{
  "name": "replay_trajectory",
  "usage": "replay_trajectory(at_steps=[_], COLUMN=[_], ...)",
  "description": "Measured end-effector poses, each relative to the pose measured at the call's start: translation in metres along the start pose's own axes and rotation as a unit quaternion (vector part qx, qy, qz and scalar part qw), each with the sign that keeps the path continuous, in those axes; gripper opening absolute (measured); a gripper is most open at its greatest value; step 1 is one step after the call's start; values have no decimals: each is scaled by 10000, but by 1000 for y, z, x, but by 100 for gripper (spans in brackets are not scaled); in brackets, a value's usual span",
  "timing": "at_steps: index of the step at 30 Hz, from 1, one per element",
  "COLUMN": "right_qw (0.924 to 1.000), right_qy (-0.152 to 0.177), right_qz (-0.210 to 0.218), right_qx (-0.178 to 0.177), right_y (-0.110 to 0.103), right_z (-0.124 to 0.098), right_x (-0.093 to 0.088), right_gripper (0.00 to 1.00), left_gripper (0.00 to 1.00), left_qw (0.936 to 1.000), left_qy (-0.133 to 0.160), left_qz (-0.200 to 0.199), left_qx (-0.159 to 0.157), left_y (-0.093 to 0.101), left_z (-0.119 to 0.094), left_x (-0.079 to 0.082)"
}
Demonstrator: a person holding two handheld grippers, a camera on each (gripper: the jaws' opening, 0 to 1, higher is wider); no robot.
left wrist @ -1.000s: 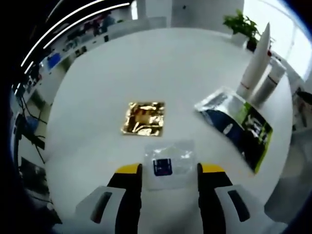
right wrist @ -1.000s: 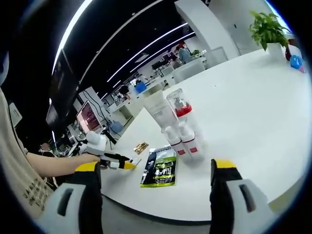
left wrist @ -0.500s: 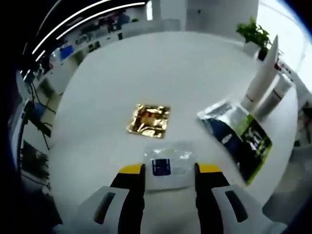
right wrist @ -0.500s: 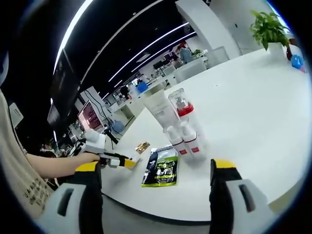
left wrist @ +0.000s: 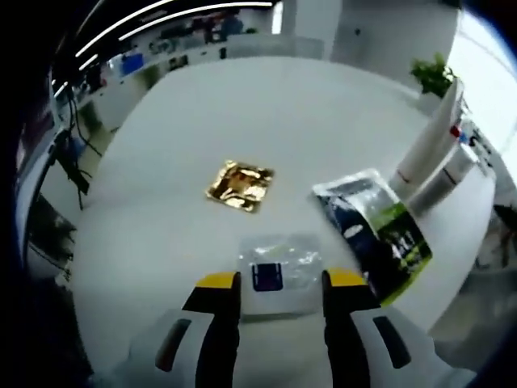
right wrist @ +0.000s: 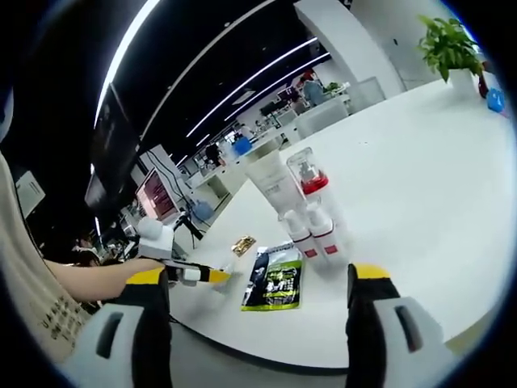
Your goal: Arrange the skincare products in the storage area until every visible bottle or jar stands upright without overlapping.
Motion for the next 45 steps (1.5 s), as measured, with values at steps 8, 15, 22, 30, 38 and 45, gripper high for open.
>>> replay_trajectory(at_steps=[8, 15, 22, 30, 38, 45], right_qw=[9999, 9997, 9996, 9996, 9995, 9995], right_qy=[4, -57, -15, 12, 41, 39], right_qz=[40, 39, 36, -37, -104, -162], right_qx=[142, 243, 279, 297, 286, 283], right_y=[-2, -4, -4, -5, -6, -7], right_z=[0, 0, 0, -1, -2, -2], right_x=[0, -1, -1, -1, -1, -2], right_gripper=[90, 90, 89, 89, 88, 88], left_gripper=[38, 38, 38, 38, 38, 40], left_qw=[9978, 9969, 9896, 9934, 9945, 9952], left_qy=[-89, -204, -270, -118, -166, -67], left_qz=[-653, -754, -1364, -1004, -826, -815], left_qx=[-35, 70, 359, 551, 621, 545], left_y=[14, 21, 25, 33, 35, 35], left_z=[-6, -2, 3, 6, 7, 6], left_x=[-10, -21, -27, -26, -33, -34])
Point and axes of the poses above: the point that each gripper's makers call its tool centre point, and the gripper's own axes: z roughly forward along the fingers, y roughly to its right, x roughly out of its top, the point moved 7 cm from there along -z, roughly backward along the fingers, and after that the axes turned 7 degrees about z, right-handed, at the moved point
